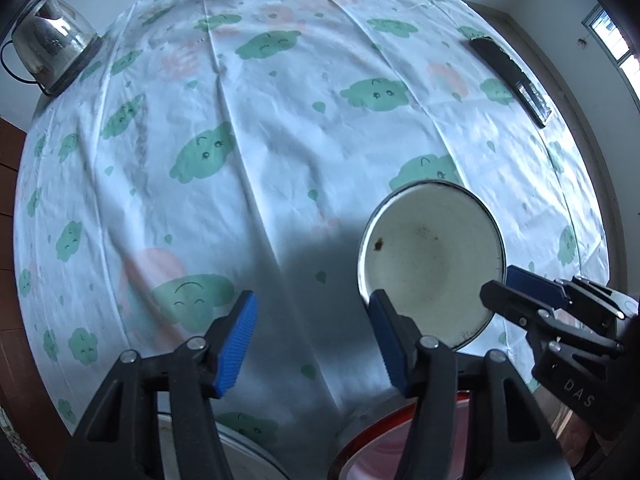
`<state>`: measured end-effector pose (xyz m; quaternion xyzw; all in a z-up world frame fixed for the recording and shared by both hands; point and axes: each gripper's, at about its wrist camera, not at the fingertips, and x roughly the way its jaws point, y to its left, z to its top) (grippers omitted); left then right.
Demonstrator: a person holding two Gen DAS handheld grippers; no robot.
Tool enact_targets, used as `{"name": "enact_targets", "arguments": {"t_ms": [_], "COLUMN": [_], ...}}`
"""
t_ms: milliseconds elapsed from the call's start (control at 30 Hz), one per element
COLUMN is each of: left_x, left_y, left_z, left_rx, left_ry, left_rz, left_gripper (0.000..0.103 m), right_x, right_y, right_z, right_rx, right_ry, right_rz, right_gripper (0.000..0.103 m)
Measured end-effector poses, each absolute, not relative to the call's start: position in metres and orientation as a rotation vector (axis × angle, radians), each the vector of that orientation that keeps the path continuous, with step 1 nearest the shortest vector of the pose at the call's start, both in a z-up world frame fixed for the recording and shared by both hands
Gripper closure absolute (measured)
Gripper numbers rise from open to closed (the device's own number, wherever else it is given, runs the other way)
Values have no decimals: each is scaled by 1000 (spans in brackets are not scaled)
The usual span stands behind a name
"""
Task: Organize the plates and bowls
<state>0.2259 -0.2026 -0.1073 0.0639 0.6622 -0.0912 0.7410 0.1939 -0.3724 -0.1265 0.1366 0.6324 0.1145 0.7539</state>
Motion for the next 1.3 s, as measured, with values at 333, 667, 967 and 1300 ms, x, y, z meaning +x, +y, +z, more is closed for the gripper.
{"name": "enact_targets", "arguments": {"t_ms": [333, 667, 967, 1300], "left_x": [224, 218, 209, 186], "left_y": [-223, -223, -219, -208], "left_z": [-113, -97, -68, -38], "left_rx": [139, 132, 123, 104], "left_ry": [1483, 1465, 1431, 1400], "left_rz": [-278, -291, -297, -301], "left_gripper": [95, 95, 95, 95], "right_x": [196, 192, 183, 161], "right_y": [-365, -370, -366, -355], "right_z": [-125, -116, -85, -49], "right_rx": [311, 338, 316, 277], "right_ry": [1368, 1366, 1334, 1302], "right_rz": [269, 269, 284, 309], "right_gripper": [90, 91, 91, 90]}}
